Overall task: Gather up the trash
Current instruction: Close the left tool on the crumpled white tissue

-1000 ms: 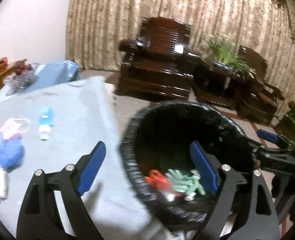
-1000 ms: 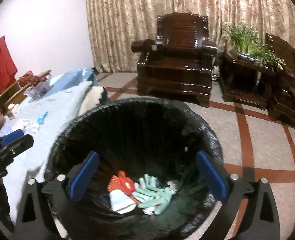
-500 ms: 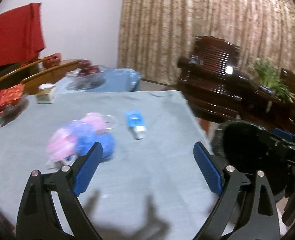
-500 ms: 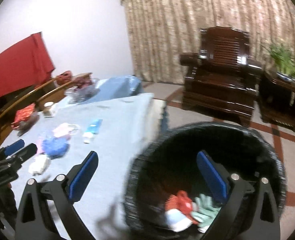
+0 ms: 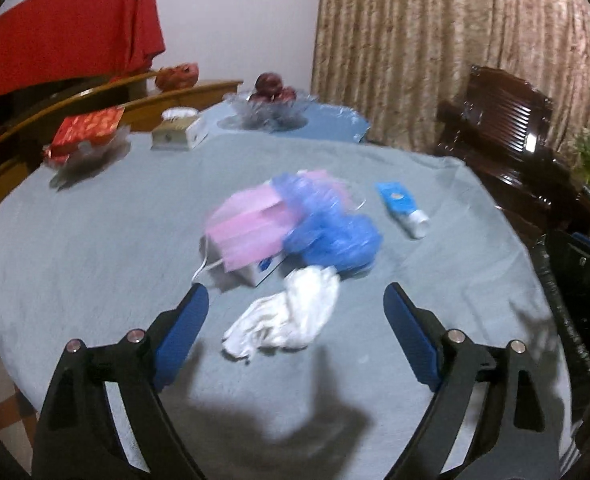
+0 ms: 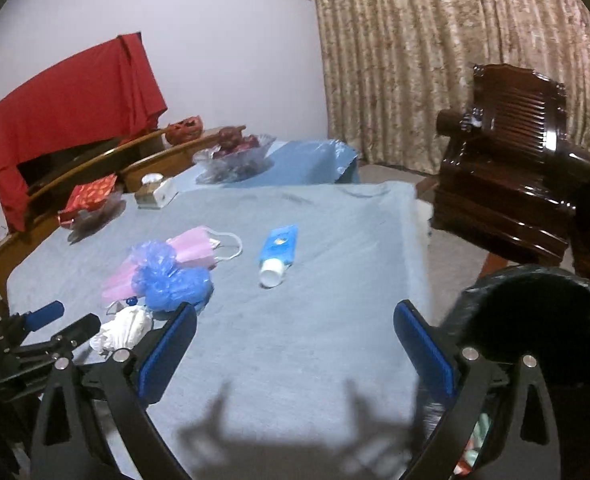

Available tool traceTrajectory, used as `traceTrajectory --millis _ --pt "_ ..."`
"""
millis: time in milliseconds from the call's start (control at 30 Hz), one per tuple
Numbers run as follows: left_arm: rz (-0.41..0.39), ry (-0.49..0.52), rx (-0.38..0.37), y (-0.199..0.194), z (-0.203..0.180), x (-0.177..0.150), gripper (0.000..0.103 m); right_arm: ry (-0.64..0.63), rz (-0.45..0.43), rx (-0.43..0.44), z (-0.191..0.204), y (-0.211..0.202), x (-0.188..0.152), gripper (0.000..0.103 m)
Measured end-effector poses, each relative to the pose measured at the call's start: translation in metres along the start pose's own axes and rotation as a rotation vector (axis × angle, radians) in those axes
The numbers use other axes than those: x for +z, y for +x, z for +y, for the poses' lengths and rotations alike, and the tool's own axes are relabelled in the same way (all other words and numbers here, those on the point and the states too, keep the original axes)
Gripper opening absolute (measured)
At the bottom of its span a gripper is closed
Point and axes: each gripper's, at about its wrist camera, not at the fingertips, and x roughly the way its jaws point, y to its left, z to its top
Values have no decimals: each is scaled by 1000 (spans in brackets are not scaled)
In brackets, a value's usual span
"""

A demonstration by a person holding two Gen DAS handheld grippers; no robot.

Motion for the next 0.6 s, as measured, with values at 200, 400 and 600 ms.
traceTrajectory --millis 200,400,600 --pt "52 -16 1 25 5 -7 82 -8 44 13 13 25 -9 97" --pt "80 -27 -4 42 7 -9 77 -27 72 9 17 36 -14 97" --pt "127 -33 -35 58 4 -9 50 -24 87 2 17 43 -15 97"
